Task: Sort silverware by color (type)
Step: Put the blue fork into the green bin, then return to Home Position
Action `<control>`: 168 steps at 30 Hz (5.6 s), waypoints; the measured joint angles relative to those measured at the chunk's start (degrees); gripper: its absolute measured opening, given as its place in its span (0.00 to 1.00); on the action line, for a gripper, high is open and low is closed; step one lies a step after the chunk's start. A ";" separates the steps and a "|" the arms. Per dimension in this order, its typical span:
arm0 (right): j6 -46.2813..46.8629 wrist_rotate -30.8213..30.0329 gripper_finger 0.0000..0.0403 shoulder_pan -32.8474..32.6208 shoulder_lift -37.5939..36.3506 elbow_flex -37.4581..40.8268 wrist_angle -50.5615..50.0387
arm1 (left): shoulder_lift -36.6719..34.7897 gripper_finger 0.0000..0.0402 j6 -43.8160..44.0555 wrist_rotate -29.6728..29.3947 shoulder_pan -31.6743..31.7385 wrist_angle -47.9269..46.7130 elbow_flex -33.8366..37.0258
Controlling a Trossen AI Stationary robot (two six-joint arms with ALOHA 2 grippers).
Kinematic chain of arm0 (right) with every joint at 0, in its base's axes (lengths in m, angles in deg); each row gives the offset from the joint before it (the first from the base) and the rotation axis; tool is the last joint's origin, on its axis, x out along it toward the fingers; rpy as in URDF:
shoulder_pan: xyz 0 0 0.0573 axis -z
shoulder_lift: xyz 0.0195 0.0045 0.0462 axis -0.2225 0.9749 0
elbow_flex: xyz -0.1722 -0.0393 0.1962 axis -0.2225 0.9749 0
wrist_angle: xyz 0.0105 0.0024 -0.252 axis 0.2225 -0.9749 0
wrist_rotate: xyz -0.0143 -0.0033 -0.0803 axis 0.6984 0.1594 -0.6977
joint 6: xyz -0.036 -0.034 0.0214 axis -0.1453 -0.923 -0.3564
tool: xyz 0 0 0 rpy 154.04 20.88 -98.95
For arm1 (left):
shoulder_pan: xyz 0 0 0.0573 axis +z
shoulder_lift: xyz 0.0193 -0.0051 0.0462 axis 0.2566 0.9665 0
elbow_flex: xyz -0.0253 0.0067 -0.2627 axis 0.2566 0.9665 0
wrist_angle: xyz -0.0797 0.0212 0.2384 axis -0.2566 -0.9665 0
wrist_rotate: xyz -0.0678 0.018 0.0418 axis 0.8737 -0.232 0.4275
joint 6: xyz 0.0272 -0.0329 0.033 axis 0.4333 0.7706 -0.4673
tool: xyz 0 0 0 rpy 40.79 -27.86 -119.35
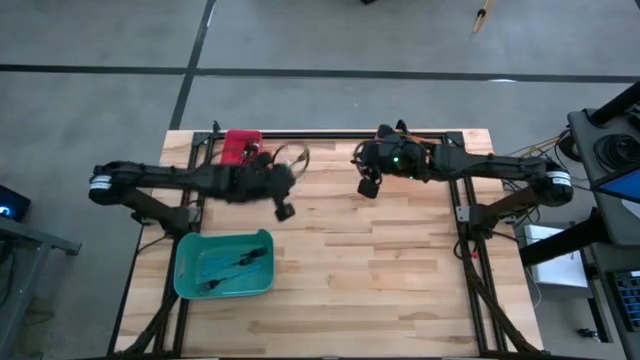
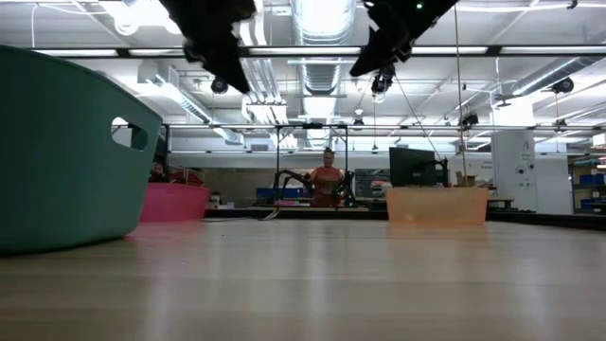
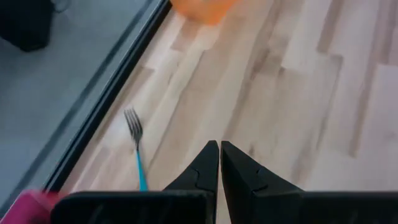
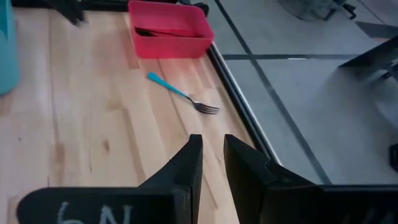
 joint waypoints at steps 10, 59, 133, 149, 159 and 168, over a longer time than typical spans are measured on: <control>-2.91 3.56 0.14 0.44 -6.98 8.39 2.75 | 12.57 0.00 -7.20 21.76 22.31 9.75 -1.40; -11.83 19.50 0.14 21.78 -5.59 14.29 15.08 | 34.90 0.34 3.36 16.50 30.68 6.68 -7.50; -4.10 19.47 0.14 21.75 -5.57 14.09 19.31 | -7.97 0.00 18.74 23.02 -27.78 -33.54 6.59; -9.45 19.33 0.14 21.76 -5.57 14.07 24.95 | -7.72 0.00 20.45 21.55 -28.52 -17.73 23.15; -11.78 19.34 0.14 21.78 -5.57 14.02 27.15 | -7.22 0.02 22.89 21.57 -28.54 -12.08 26.89; -11.64 19.39 0.14 21.78 -5.57 14.02 27.13 | -7.13 0.13 21.53 21.50 -28.54 -13.15 27.39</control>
